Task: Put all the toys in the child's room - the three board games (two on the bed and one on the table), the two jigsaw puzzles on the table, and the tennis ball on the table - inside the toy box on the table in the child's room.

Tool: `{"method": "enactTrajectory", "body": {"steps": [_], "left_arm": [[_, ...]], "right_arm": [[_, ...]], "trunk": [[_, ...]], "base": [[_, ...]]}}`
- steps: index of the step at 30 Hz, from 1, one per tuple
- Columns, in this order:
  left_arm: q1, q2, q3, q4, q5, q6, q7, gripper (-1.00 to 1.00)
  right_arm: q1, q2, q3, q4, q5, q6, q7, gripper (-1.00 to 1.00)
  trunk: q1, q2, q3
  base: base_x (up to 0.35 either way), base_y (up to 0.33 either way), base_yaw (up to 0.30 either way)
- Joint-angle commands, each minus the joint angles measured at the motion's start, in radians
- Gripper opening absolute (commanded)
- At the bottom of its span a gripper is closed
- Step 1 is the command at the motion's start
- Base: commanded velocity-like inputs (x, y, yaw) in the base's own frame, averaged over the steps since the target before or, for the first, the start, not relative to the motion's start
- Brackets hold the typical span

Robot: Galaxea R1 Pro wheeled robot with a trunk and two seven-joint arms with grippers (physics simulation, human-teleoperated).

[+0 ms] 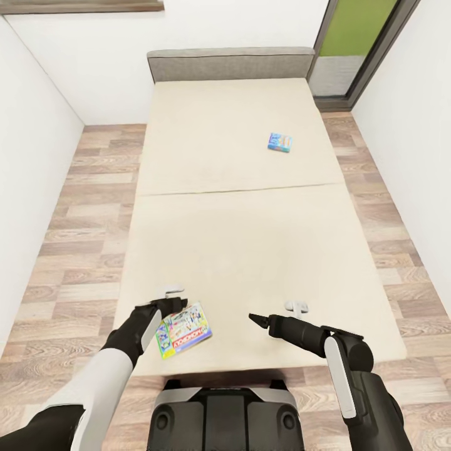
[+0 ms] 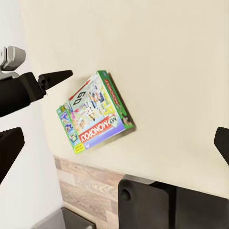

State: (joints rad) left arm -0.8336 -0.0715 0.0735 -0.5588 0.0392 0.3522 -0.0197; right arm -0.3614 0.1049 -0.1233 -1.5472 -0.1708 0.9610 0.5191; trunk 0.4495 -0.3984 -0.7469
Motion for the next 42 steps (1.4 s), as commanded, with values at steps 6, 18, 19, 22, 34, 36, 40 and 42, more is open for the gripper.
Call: {"method": "enactTrajectory", "body": {"steps": [6,18,19,22,34,36,40,42], "left_arm": [[-0.001,-0.001,0.007,-0.024,0.006,0.013,0.002,1.00],[-0.001,-0.002,0.007,-0.029,0.054,0.013,0.003,1.00],[-0.001,-0.002,0.007,-0.029,0.054,0.013,0.002,1.00],[-0.001,-0.002,0.007,-0.029,0.055,0.012,0.001,1.00],[-0.001,-0.001,0.011,-0.077,0.057,0.012,0.003,1.00],[-0.001,-0.001,0.016,-0.081,0.057,0.013,0.004,1.00],[-0.001,-0.001,0.022,-0.085,0.057,0.012,0.004,1.00],[-0.001,-0.001,0.026,-0.087,0.057,0.009,0.004,1.00]], "right_arm": [[-0.001,0.001,-0.003,-0.001,-0.003,0.007,0.004,1.00],[-0.001,0.001,-0.003,-0.001,-0.001,0.007,0.004,1.00],[-0.001,0.001,-0.003,-0.001,-0.001,0.007,0.004,1.00],[-0.001,0.001,-0.004,-0.001,-0.001,0.007,0.004,1.00],[-0.001,0.001,-0.004,-0.001,-0.001,0.007,0.004,1.00],[-0.001,0.001,-0.004,-0.001,-0.001,0.007,0.004,1.00],[-0.001,0.001,-0.004,-0.001,-0.001,0.007,0.004,1.00],[-0.001,0.001,-0.004,-0.001,-0.001,0.007,0.004,1.00]], "trunk": [[0.000,-0.002,-0.011],[0.000,-0.002,-0.031],[0.000,-0.002,-0.032],[0.000,-0.002,-0.037],[0.000,-0.002,-0.057],[0.000,-0.002,-0.060],[0.000,-0.002,-0.066],[0.000,-0.002,-0.070]], "base": [[0.000,0.000,0.000],[0.000,0.000,0.000],[0.000,0.000,0.000],[0.000,0.000,0.000],[0.000,0.000,0.000],[0.000,0.000,0.000],[0.000,0.000,0.000],[0.000,0.000,0.000]]}}
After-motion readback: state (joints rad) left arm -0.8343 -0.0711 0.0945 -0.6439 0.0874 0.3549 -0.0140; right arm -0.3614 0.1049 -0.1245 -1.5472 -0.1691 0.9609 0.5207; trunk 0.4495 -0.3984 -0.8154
